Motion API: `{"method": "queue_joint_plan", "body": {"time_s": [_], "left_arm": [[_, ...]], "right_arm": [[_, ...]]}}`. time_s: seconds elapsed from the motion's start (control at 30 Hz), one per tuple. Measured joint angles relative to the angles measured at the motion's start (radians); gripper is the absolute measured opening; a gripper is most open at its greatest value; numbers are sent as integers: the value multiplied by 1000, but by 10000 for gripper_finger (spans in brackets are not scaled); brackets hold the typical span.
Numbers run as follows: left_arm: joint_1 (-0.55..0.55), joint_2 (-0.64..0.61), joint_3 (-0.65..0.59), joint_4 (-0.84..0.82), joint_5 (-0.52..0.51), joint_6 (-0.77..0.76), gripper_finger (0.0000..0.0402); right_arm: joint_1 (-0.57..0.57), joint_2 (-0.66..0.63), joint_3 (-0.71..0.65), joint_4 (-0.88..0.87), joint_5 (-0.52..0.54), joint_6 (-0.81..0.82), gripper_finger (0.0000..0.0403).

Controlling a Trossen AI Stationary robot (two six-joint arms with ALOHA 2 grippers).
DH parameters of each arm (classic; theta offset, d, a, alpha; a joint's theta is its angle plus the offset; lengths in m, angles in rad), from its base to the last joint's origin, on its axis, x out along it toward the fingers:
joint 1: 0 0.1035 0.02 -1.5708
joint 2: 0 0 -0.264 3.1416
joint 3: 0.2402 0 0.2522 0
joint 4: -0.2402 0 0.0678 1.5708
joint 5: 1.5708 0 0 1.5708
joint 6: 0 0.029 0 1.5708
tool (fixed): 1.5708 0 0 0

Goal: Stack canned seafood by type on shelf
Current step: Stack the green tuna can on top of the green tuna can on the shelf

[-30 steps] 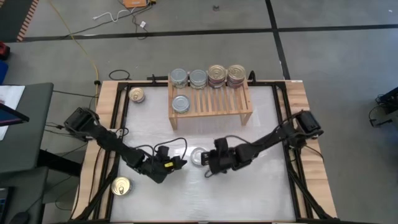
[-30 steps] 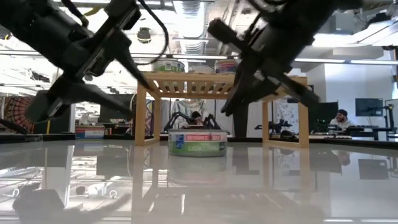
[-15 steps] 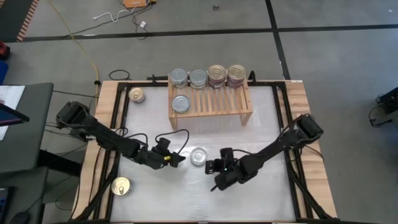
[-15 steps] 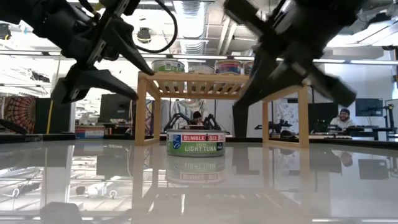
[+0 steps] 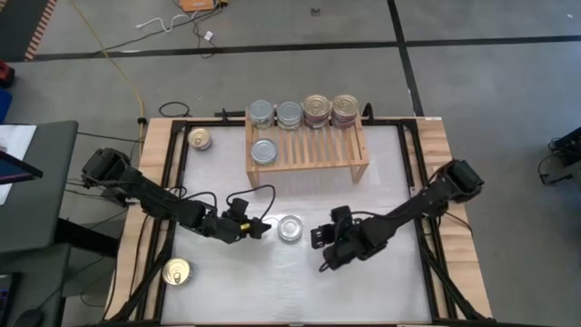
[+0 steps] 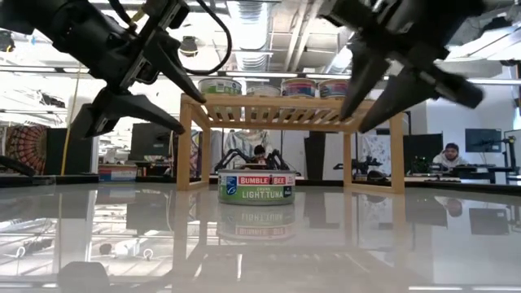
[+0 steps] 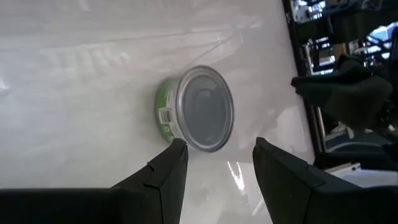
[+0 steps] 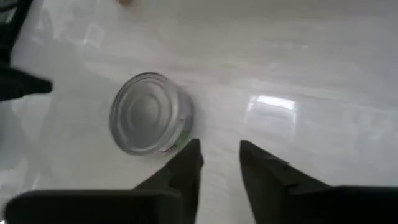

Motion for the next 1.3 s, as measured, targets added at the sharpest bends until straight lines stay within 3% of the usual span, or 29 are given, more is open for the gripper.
{"method": "queue_joint_plan", "body": {"time_s": [0.2,0.33,0.47,0.9,1.1,1.3], "left_arm": [[0,0,0,-1,-37,-30,172],[0,0,0,-1,-39,-38,172],[0,1,0,2,-41,-43,172],[3,1,0,1,-67,-47,172],[3,1,0,1,-67,-44,172],[3,1,0,1,-67,-44,172]], "right_arm": [[-63,33,-15,164,-69,-221,220],[-97,74,-15,217,-117,-283,242],[-122,100,-15,256,-161,-332,240],[-164,98,-14,365,-159,-463,183],[-179,98,-68,375,-159,-421,169],[-194,95,-216,671,-197,-421,162]]}}
